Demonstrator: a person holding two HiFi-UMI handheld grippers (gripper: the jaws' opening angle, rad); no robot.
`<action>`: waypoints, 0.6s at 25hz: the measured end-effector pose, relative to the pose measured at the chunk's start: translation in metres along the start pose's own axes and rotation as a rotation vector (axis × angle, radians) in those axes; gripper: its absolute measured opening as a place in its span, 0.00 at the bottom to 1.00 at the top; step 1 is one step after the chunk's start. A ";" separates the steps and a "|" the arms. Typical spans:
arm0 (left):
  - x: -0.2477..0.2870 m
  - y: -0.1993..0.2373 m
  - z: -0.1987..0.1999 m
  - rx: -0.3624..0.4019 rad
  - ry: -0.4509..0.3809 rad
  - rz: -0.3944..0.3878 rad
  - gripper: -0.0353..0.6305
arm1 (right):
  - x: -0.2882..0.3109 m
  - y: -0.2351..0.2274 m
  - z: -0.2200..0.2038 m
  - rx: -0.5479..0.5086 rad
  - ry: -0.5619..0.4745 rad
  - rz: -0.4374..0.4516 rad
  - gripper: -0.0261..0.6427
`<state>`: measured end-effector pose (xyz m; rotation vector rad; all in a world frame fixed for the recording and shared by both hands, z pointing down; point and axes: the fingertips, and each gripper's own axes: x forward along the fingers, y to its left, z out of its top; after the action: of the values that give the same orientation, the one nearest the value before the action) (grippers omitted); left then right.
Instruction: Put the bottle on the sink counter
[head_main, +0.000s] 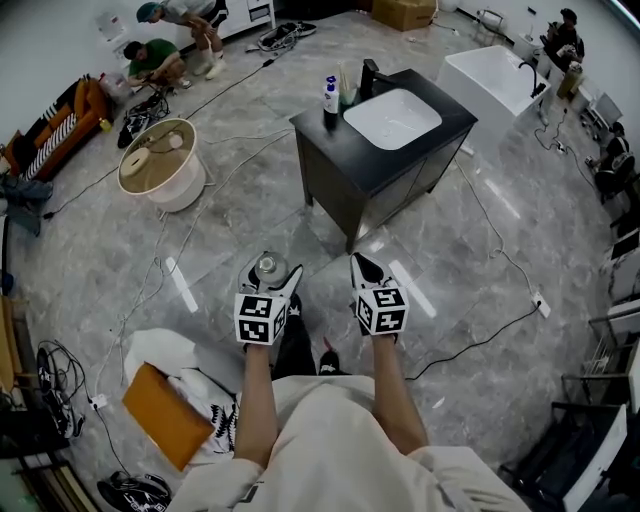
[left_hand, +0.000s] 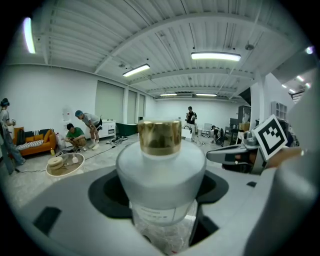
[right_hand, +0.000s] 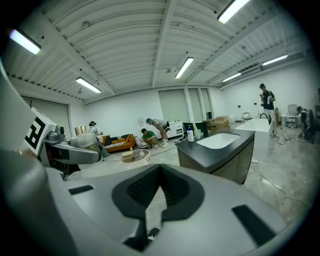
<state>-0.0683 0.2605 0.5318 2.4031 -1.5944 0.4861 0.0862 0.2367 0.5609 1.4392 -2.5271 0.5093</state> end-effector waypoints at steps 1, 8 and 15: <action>0.002 0.003 0.001 -0.001 -0.002 0.003 0.56 | 0.003 -0.002 0.001 0.000 0.000 -0.001 0.05; 0.041 0.029 0.005 -0.054 0.003 -0.007 0.56 | 0.043 -0.021 0.010 -0.011 0.001 -0.001 0.05; 0.092 0.066 0.023 -0.036 0.015 -0.022 0.56 | 0.104 -0.039 0.043 -0.004 -0.016 -0.005 0.05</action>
<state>-0.0927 0.1485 0.5459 2.3823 -1.5553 0.4669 0.0664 0.1193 0.5630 1.4537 -2.5348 0.4930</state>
